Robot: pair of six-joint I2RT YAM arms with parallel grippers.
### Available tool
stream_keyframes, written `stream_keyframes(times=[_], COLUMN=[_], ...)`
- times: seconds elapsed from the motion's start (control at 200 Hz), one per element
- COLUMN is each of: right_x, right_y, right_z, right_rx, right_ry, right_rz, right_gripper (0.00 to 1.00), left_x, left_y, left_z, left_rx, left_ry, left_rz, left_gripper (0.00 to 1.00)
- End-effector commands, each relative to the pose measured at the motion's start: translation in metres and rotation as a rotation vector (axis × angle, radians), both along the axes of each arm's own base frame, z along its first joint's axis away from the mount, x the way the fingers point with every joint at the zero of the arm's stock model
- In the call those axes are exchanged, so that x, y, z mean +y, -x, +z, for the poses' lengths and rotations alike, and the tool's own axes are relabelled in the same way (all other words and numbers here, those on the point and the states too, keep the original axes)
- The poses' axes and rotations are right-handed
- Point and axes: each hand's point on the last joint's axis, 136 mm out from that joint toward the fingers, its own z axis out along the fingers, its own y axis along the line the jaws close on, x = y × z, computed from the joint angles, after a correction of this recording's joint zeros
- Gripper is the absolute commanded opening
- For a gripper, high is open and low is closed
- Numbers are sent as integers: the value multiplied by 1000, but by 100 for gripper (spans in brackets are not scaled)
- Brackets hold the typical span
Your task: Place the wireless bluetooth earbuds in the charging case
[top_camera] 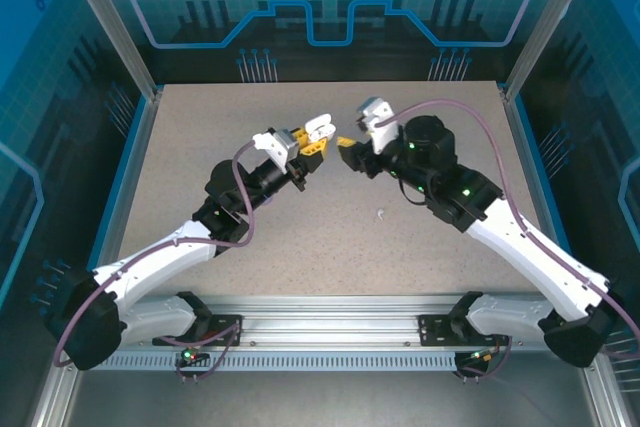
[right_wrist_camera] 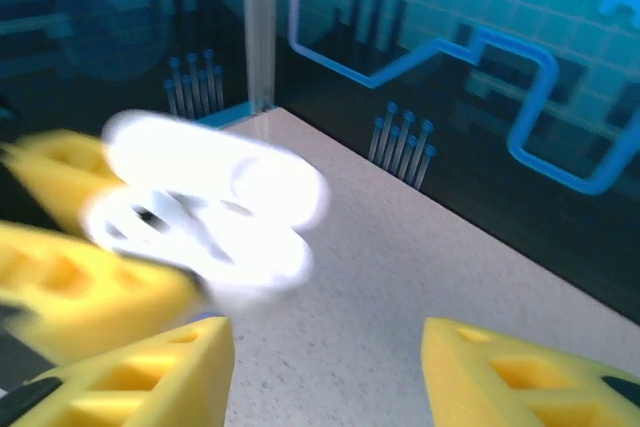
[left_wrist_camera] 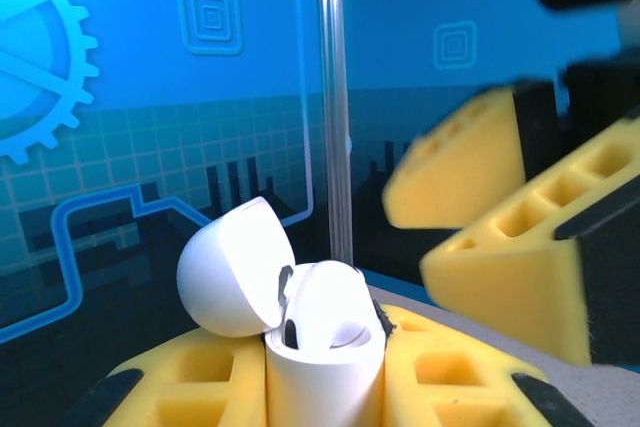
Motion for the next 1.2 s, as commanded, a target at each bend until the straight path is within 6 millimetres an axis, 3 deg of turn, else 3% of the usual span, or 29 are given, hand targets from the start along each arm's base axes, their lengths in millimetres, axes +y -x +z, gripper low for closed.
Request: stream_keyframes(times=[0.0,0.14,0.3,0.445,0.555,0.81,1.196], right_x=[-38,-83,-114,-119,-115,-113,-110], right_y=[-6,-13,-10,-10,-13,-8,-14], right_z=[-23,-94,-184,-249,-286,-336,-354], right_rx=[156,404,685,869,983,1115,1127], right_ry=[-159,-207,-167,-70,5,56,73], right_rz=[-163,-431,-693,-804,-829,-872,-873], right_gripper=[56,61,63,64,63,61,51], left_x=[12,14,15,17,16,13,10], left_y=[5,2,3,7,8,7,4], left_z=[24,15,6,2,0,-8,-10], left_rx=[-51,-32,-11,-3,6,41,49], left_ry=[72,59,63,58,48,57,55], left_rz=[43,59,55,52,47,27,22], left_gripper=[0,0,0,0,0,0,0])
